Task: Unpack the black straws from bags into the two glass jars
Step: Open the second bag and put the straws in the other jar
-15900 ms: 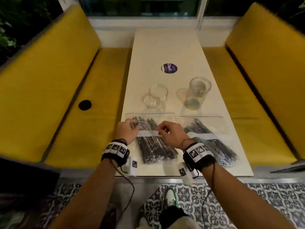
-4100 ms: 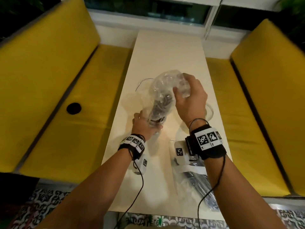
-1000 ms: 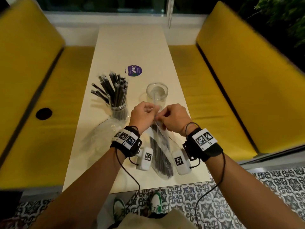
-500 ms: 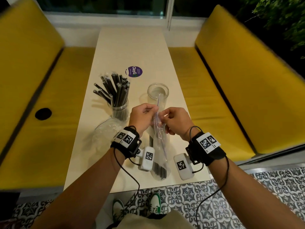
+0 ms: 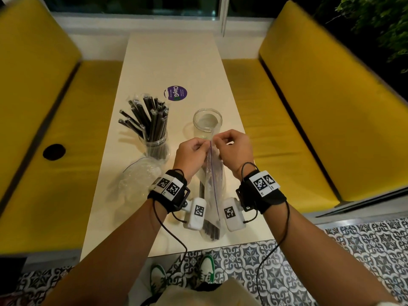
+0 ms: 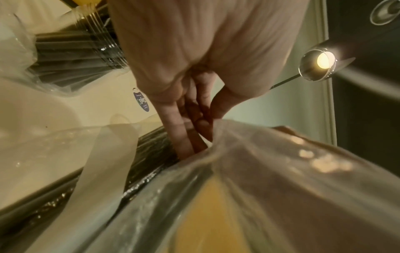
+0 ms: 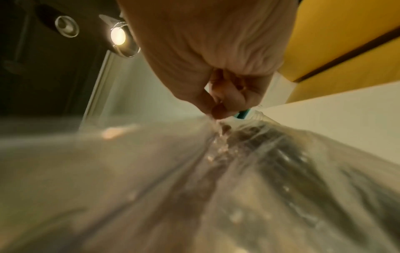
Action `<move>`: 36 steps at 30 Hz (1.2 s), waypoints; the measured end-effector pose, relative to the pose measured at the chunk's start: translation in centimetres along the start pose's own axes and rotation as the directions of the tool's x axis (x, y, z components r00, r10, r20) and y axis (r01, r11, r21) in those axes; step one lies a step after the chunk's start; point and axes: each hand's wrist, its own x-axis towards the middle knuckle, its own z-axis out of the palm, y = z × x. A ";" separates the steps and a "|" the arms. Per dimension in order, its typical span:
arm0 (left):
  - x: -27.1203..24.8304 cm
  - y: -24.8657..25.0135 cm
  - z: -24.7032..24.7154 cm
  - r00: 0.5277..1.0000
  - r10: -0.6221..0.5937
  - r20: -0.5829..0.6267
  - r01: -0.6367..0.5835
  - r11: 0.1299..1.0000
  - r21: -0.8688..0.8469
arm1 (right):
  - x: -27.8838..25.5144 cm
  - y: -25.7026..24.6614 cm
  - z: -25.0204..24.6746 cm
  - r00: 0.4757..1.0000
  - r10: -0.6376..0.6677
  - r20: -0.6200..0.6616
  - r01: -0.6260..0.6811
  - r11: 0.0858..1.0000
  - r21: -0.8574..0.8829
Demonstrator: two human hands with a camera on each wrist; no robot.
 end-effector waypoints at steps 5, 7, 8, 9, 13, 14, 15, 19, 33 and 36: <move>0.0 1.3 0.1 0.979 0.164 -0.122 -0.151 0.983 0.107 | 0.2 -0.1 -0.1 1.000 0.000 0.023 0.001 1.000 -0.014; 0.3 1.9 -0.2 0.980 0.173 -0.095 -0.159 0.978 0.139 | 0.2 -0.2 -0.2 0.998 -0.017 0.054 0.017 1.000 0.003; 0.5 2.2 -0.3 0.983 0.161 -0.083 -0.149 0.980 0.131 | 0.2 -0.3 -0.3 0.996 -0.040 0.076 0.040 0.999 -0.008; 0.7 2.3 -0.4 0.986 0.147 -0.083 -0.136 0.983 0.121 | 0.2 -0.4 -0.4 0.994 -0.057 0.099 0.058 0.998 -0.011; 1.8 2.2 -0.8 0.987 0.090 -0.133 -0.076 0.991 0.108 | 0.2 -0.8 -0.5 0.992 0.036 0.123 -0.056 0.985 0.164; 1.6 2.4 -0.6 0.987 0.096 -0.130 -0.081 0.990 0.115 | 0.4 -0.7 -0.3 0.993 0.073 0.092 -0.091 0.975 0.203; 1.6 2.5 -0.2 0.986 0.112 -0.125 -0.095 0.987 0.134 | 0.5 -0.7 0.0 0.995 0.088 0.057 -0.097 0.975 0.201; 1.4 2.6 0.2 0.976 0.188 -0.107 -0.156 0.954 0.255 | 0.3 -1.1 0.8 0.998 -0.034 0.048 0.034 0.999 0.016; 0.0 2.9 -0.4 0.997 -0.030 -0.073 0.028 0.999 -0.030 | 0.3 0.6 -1.7 0.976 0.006 0.216 -0.001 1.000 -0.020; -0.9 2.3 -0.3 0.998 -0.062 0.025 0.054 0.968 0.244 | 0.6 1.3 -1.3 0.991 -0.031 0.128 0.030 1.000 0.011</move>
